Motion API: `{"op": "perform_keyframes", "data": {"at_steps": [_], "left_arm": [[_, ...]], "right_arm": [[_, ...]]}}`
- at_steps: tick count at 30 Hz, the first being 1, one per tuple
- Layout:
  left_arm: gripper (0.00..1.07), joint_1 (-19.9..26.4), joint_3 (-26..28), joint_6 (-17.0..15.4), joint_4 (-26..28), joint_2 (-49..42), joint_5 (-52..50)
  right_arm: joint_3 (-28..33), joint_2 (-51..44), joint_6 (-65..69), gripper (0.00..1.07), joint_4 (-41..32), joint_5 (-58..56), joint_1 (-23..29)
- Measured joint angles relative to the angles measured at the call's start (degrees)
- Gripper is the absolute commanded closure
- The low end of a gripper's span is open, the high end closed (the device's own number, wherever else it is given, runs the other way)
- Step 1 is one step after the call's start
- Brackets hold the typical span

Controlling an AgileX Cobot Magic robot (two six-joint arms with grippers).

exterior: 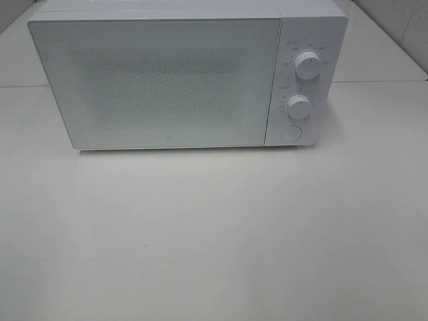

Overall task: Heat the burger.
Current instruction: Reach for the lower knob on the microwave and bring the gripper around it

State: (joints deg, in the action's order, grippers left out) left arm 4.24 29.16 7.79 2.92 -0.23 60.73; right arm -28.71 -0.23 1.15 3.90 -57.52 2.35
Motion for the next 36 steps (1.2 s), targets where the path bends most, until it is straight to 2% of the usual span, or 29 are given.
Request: {"op": "perform_keyframes", "data": {"at_steps": [7,12,18,23,24,26,27,29,36], "left_arm": [[0.02,0.00,0.00,0.00,0.00,0.00,0.00],[0.02,0.00,0.00,0.00,-0.11,0.00,0.00],[0.02,0.00,0.00,0.00,-0.23,0.00,0.00],[0.02,0.00,0.00,0.00,-0.23,0.00,0.00],[0.02,0.00,0.00,0.00,-0.23,0.00,0.00],[0.02,0.00,0.00,0.00,-0.29,0.00,0.00],[0.02,0.00,0.00,0.00,-0.29,0.00,0.00],[0.02,0.00,0.00,0.00,-0.29,0.00,0.00],[0.02,0.00,0.00,0.00,-0.29,0.00,0.00]], "right_arm": [[-0.57,0.00,-1.15,0.30,1.78,1.43,0.00],[-1.55,0.57,-2.29,0.31,5.44,10.83,0.00],[-1.20,7.73,-3.27,0.31,6.19,22.57,0.00],[3.44,15.64,-3.27,0.31,6.30,38.56,0.00],[3.44,15.64,-3.27,0.31,6.30,38.56,0.00],[6.30,19.02,-3.27,0.31,6.13,47.67,0.00],[6.30,19.02,-3.27,0.31,6.13,47.67,0.00],[8.94,22.35,-3.27,0.31,6.13,56.84,0.00],[13.58,29.62,-3.27,0.31,5.90,71.39,0.00]]}}
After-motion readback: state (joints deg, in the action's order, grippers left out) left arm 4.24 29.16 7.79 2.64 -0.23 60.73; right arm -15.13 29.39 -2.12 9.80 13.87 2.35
